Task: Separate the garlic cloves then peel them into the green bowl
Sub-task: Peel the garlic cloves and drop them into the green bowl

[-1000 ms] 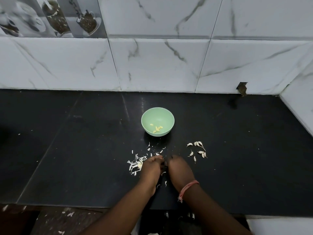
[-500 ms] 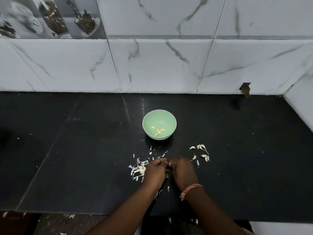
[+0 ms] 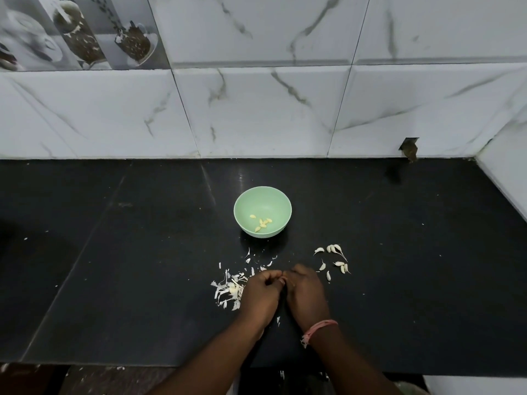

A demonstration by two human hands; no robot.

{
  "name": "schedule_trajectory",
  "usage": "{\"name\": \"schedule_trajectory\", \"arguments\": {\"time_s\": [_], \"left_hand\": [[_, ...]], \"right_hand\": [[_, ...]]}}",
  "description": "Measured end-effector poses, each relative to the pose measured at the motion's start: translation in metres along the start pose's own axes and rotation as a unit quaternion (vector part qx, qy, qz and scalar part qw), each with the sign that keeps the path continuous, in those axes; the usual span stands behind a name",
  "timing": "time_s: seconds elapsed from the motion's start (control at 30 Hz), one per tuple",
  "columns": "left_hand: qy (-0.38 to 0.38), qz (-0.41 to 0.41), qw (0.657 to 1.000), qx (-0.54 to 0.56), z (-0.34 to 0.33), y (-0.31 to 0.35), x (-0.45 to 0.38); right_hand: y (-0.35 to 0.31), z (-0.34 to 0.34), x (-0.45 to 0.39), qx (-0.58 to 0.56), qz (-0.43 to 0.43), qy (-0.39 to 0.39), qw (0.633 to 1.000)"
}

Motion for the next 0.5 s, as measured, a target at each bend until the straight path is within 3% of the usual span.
{"name": "schedule_trajectory", "arguments": {"time_s": [0.17, 0.27, 0.4, 0.5], "left_hand": [[0.015, 0.016, 1.0, 0.016, 0.003, -0.003, 0.002], [0.031, 0.02, 0.999, 0.035, 0.009, -0.004, 0.003], [0.055, 0.043, 0.992, 0.101, 0.017, -0.009, 0.003], [0.054, 0.056, 0.988, 0.131, 0.017, -0.006, 0.01]], "right_hand": [[-0.004, -0.001, 0.007, 0.049, 0.034, -0.007, 0.998], [0.002, -0.002, 0.002, 0.012, 0.024, -0.021, 0.999], [0.012, 0.001, 0.001, -0.144, -0.092, -0.039, 0.985], [0.02, -0.003, 0.011, -0.301, -0.24, -0.035, 0.922]]}}
Point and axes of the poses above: each hand's wrist, its own x-axis away from the middle knuckle, its own z-axis out of the back of the hand, y = z × x, the point moved 8 cm from there along -x, towards the middle knuckle, and after that the axes turned 1 degree about y, right-handed, at the moved point
